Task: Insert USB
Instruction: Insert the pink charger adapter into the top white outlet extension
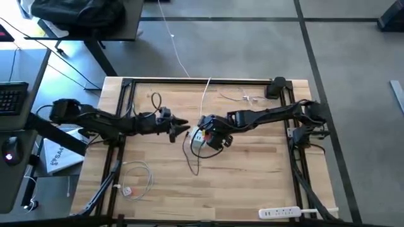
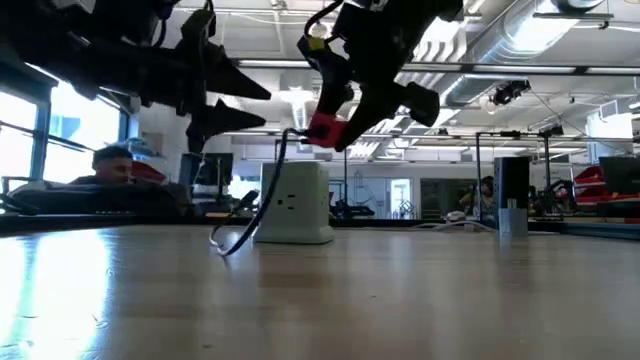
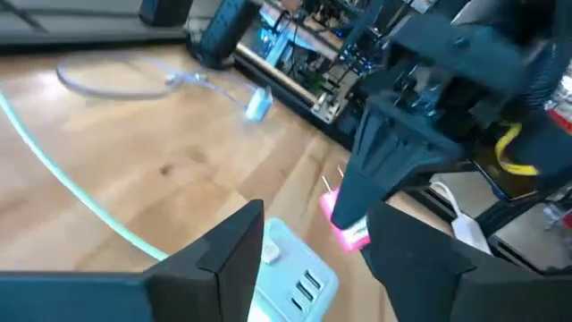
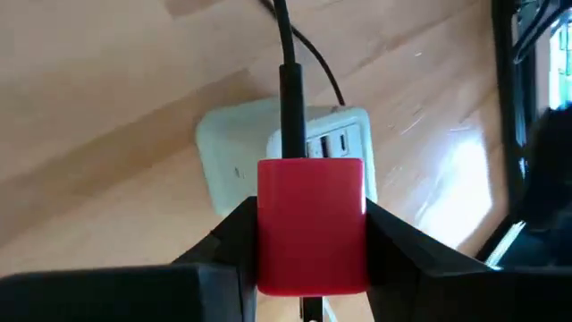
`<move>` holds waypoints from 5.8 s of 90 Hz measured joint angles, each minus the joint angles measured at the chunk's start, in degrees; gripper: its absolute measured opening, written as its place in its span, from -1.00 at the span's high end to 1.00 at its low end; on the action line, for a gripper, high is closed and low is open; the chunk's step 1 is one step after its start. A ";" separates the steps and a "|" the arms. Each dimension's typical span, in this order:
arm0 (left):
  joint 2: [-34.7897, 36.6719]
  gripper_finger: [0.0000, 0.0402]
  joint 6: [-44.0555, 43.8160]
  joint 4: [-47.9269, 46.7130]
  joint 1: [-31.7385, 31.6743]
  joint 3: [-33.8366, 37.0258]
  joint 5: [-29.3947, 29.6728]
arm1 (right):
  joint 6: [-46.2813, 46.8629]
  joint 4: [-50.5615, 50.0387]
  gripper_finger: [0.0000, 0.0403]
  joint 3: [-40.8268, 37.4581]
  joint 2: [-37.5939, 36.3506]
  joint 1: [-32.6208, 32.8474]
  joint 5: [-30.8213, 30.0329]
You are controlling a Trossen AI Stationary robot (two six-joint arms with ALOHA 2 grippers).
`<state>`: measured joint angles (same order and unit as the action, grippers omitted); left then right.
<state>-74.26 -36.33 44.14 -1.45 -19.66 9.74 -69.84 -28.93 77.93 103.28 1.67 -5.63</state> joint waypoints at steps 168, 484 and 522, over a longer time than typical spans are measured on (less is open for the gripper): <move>-14.01 -0.07 -5.04 5.71 2.29 -7.76 3.66 | -10.26 10.14 0.39 -0.02 0.00 -0.20 -4.15; 8.98 0.39 45.10 37.22 7.03 2.67 -3.02 | 63.81 61.79 0.13 0.00 -0.87 -2.23 13.25; 2.86 0.39 44.70 41.42 7.06 0.07 -3.26 | 62.04 63.16 0.35 0.00 -0.82 -2.27 16.14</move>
<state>-71.40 8.37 85.56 5.61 -19.60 6.48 -7.79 34.24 77.93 102.46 -0.60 10.51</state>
